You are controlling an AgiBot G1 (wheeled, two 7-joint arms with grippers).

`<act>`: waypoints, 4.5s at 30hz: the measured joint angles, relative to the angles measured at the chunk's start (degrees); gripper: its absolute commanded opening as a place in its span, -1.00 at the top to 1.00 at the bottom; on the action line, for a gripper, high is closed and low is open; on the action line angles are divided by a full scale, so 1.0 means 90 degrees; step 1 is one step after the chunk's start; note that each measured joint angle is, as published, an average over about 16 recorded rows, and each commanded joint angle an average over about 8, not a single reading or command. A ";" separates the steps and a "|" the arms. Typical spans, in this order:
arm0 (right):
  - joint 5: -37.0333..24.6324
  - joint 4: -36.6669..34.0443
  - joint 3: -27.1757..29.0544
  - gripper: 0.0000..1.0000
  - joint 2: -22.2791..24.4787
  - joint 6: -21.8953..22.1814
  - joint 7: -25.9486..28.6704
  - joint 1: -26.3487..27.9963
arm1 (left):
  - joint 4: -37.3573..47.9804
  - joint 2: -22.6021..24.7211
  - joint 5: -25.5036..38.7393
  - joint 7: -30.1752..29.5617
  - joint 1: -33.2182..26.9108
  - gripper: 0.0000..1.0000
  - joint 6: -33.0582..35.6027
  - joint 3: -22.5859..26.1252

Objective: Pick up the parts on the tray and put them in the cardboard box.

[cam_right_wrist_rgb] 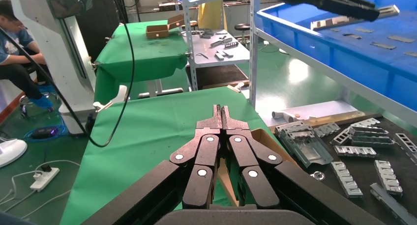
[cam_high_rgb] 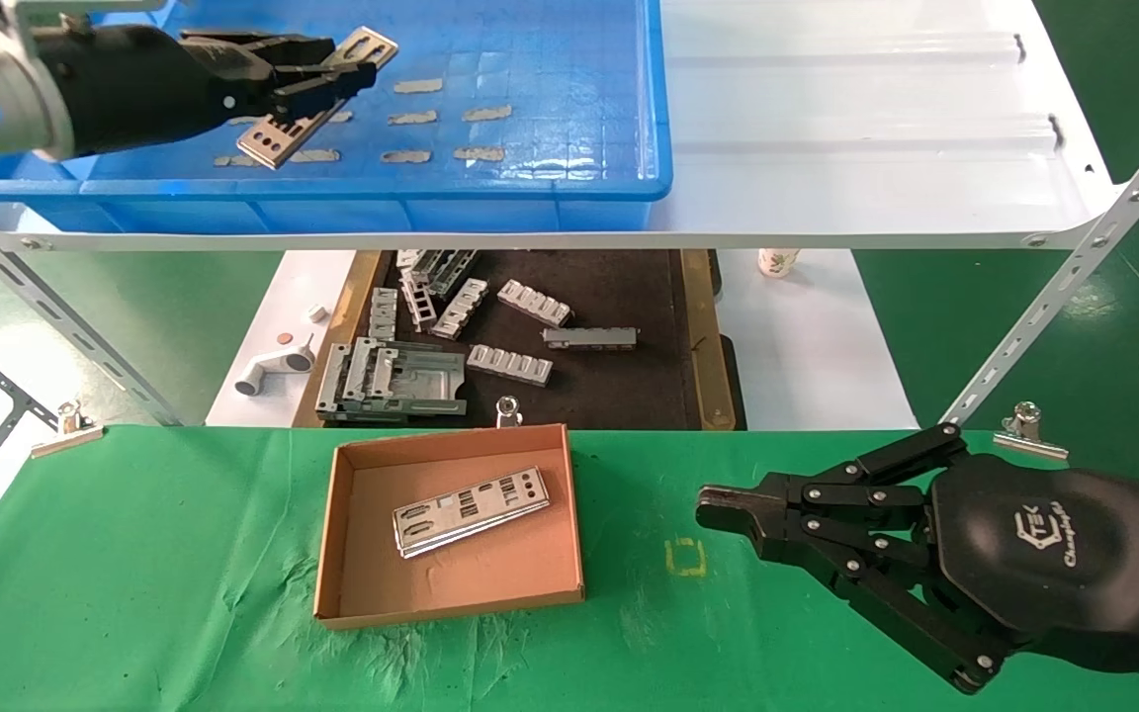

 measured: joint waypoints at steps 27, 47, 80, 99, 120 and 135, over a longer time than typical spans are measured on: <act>0.0000 0.0000 0.0000 1.00 0.0000 0.0000 0.0000 0.0000 | 0.0225 0.0658 0.0001 -0.0234 0.0256 -0.99 -0.1803 -0.0001; 0.0000 0.0000 0.0000 1.00 0.0000 0.0000 0.0000 0.0000 | 0.0179 0.0610 0.0040 -0.0367 0.0288 0.93 -0.1727 0.0027; 0.0000 0.0000 -0.0001 1.00 0.0000 0.0000 0.0000 0.0000 | -0.0407 0.0002 -0.0115 0.0039 -0.0122 1.00 0.0384 -0.0042; 0.0000 0.0000 -0.0001 1.00 0.0000 0.0000 0.0000 0.0000 | -0.1368 -0.0739 -0.0311 0.0981 0.0067 1.00 0.3952 0.0329; 0.0001 0.0000 -0.0001 1.00 0.0000 0.0000 0.0000 0.0000 | -0.3275 -0.0993 -0.0611 0.0768 0.1937 1.00 0.3237 0.1706; 0.0001 0.0000 -0.0001 1.00 0.0000 0.0000 0.0000 0.0000 | -0.2982 -0.0383 -0.0091 0.0943 0.2853 1.00 0.1763 0.1975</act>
